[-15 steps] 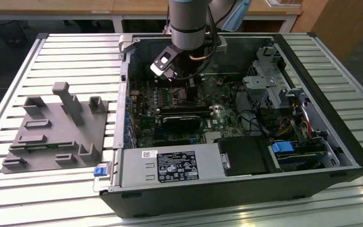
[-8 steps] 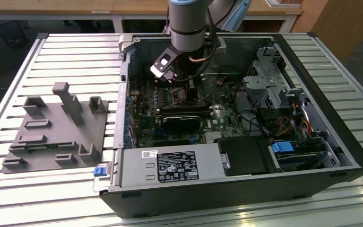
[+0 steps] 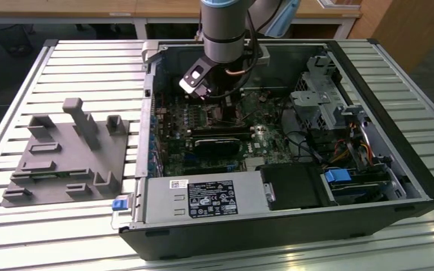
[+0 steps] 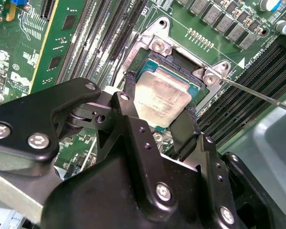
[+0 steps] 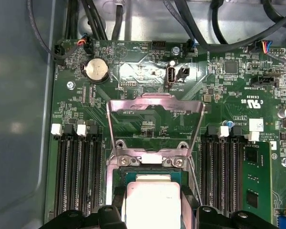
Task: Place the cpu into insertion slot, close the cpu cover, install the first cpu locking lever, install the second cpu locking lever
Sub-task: 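Place the cpu into insertion slot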
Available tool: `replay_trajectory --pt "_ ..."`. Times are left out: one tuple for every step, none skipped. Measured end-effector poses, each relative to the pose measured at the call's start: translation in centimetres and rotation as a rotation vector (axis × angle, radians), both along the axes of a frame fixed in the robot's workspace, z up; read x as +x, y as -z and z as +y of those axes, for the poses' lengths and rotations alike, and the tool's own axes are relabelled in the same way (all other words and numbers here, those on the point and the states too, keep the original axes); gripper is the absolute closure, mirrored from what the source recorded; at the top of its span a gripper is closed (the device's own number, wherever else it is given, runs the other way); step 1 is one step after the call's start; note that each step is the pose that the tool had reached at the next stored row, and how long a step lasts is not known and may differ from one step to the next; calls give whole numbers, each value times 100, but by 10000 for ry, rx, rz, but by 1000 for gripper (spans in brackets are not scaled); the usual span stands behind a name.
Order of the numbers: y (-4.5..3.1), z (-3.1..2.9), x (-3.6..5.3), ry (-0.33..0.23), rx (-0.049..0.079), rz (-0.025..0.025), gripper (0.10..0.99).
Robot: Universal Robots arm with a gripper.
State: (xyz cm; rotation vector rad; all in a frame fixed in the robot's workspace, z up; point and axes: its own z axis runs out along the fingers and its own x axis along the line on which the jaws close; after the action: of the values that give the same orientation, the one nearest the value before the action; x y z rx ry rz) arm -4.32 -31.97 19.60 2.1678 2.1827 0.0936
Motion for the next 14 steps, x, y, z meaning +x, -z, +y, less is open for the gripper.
replay_trajectory --pt "4 0 -2 0 -1 1 545" --pt "9 0 -2 0 -1 1 545" --pt "14 0 -2 -1 -1 1 545" --pt "18 0 -2 0 -1 1 545" --pt "23 0 -3 0 -1 1 545" --pt "27 0 -3 1 -1 1 545" --pt "30 -1 -3 1 -3 2 545" --pt "30 -1 -3 2 -4 3 545" --pt "30 -1 -3 2 -5 3 545" --pt "31 -1 -3 2 -4 3 545" --pt "32 0 -3 2 -2 1 545" --pt "32 0 -2 2 -2 1 545" --pt "32 0 -2 2 -2 2 545" --pt "32 0 -2 2 -1 1 545"
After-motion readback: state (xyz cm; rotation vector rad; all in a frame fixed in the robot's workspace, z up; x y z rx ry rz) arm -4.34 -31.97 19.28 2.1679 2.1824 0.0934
